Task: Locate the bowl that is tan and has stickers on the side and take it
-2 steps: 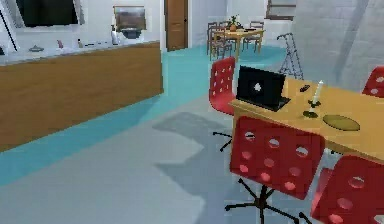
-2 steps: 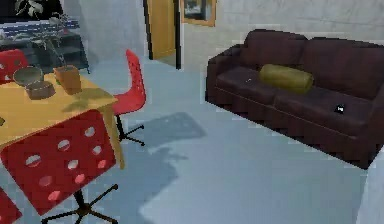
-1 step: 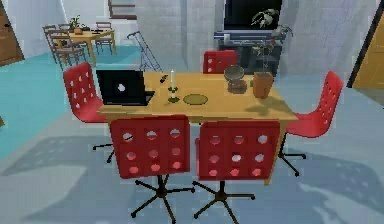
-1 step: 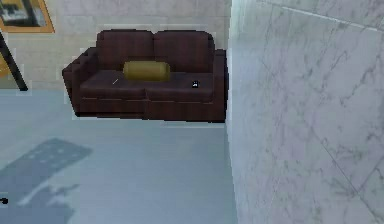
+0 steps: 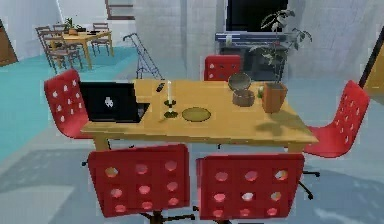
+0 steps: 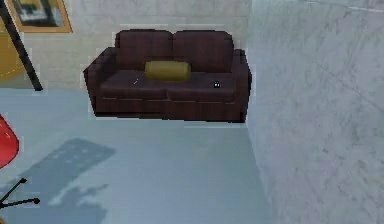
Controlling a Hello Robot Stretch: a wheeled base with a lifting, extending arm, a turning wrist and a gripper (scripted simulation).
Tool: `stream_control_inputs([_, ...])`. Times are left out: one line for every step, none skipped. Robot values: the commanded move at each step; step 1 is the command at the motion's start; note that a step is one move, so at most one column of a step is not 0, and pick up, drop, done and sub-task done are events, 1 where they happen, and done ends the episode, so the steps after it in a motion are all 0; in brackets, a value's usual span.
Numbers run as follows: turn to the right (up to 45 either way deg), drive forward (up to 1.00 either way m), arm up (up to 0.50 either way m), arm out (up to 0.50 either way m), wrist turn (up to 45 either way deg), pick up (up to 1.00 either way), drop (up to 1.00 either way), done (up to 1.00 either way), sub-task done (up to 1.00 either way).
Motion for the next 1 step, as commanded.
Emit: stream_control_inputs([-45.0, 0.00, 0.00, 0.00, 0.0, 0.00, 0.00, 0.00, 0.00])
